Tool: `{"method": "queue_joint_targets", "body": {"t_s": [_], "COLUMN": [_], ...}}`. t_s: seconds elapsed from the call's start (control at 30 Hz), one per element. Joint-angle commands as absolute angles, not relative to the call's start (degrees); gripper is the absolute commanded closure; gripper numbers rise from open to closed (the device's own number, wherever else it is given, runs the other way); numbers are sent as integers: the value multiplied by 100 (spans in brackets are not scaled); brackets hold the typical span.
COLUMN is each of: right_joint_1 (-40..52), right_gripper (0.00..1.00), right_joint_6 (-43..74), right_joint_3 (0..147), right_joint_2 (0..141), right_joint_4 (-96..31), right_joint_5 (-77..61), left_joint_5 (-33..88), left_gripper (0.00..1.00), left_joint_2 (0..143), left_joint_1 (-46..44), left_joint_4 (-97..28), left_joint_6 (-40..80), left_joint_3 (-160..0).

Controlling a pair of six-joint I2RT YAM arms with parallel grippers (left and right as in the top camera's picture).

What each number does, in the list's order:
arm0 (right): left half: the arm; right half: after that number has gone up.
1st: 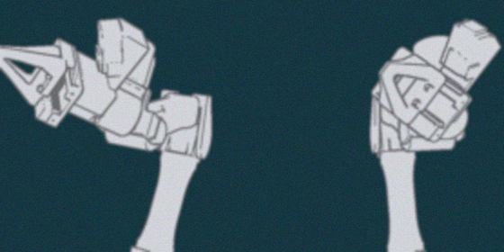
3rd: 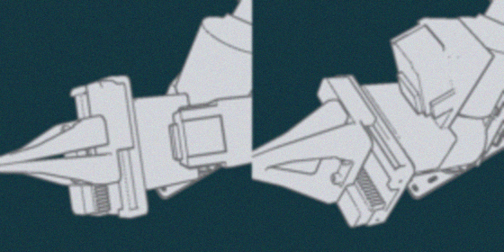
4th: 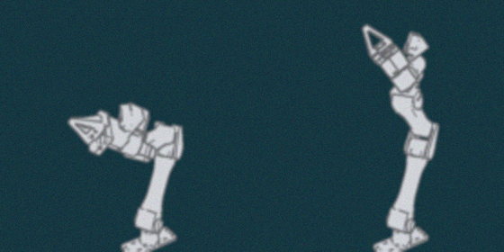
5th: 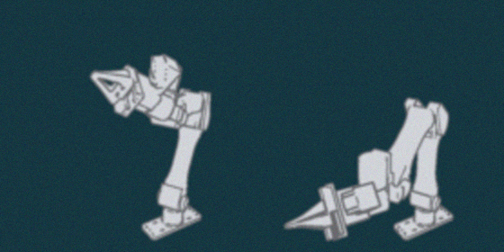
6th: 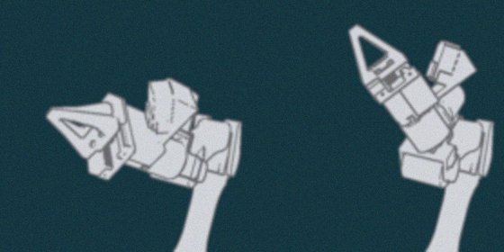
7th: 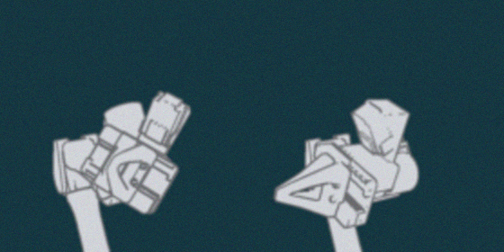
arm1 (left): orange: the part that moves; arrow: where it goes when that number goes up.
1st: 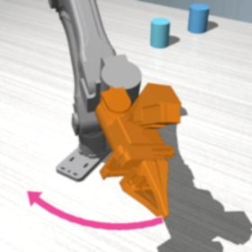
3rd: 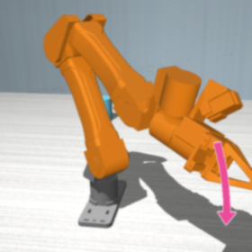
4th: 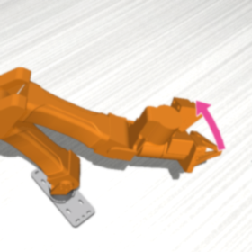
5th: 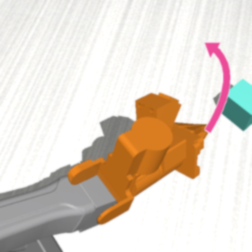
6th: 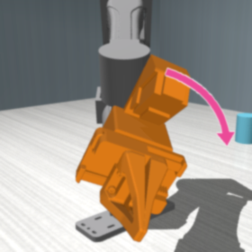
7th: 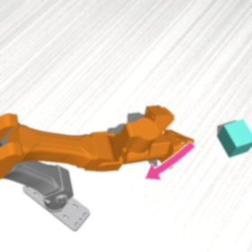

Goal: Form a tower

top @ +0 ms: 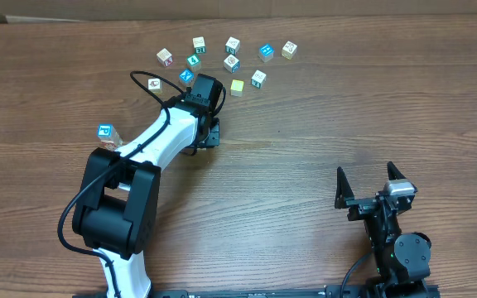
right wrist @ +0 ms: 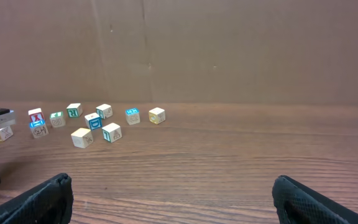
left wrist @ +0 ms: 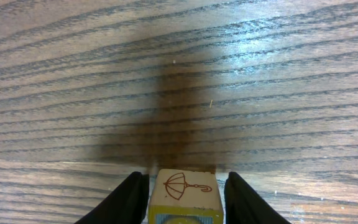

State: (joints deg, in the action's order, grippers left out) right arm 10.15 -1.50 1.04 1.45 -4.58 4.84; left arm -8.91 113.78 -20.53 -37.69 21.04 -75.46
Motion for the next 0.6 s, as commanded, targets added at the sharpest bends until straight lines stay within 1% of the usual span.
{"method": "queue_joint_targets", "body": {"t_s": [0.0, 0.2, 0.43, 0.57], "right_joint_1": [1000, 1000, 1000, 1000], "right_gripper": [0, 0, 0, 0], "right_joint_6": [-158, -156, -158, -158], "right_joint_3": [45, 45, 45, 45], "right_joint_2": [137, 137, 137, 137], "right_joint_4": [-436, -436, -436, -436], "right_joint_5": [482, 482, 482, 482], "left_joint_5": [-950, -919, -899, -899], "left_gripper": [62, 64, 71, 73], "left_joint_2": [11314, 11314, 11314, 11314], "left_joint_1": [-2060, -2060, -2060, -2060], "left_joint_4": [-3776, -3798, -3857, -3854], "left_joint_6": [2119, 2047, 1922, 1900], "left_joint_3": [-7498, -7498, -7472, -7465]}}
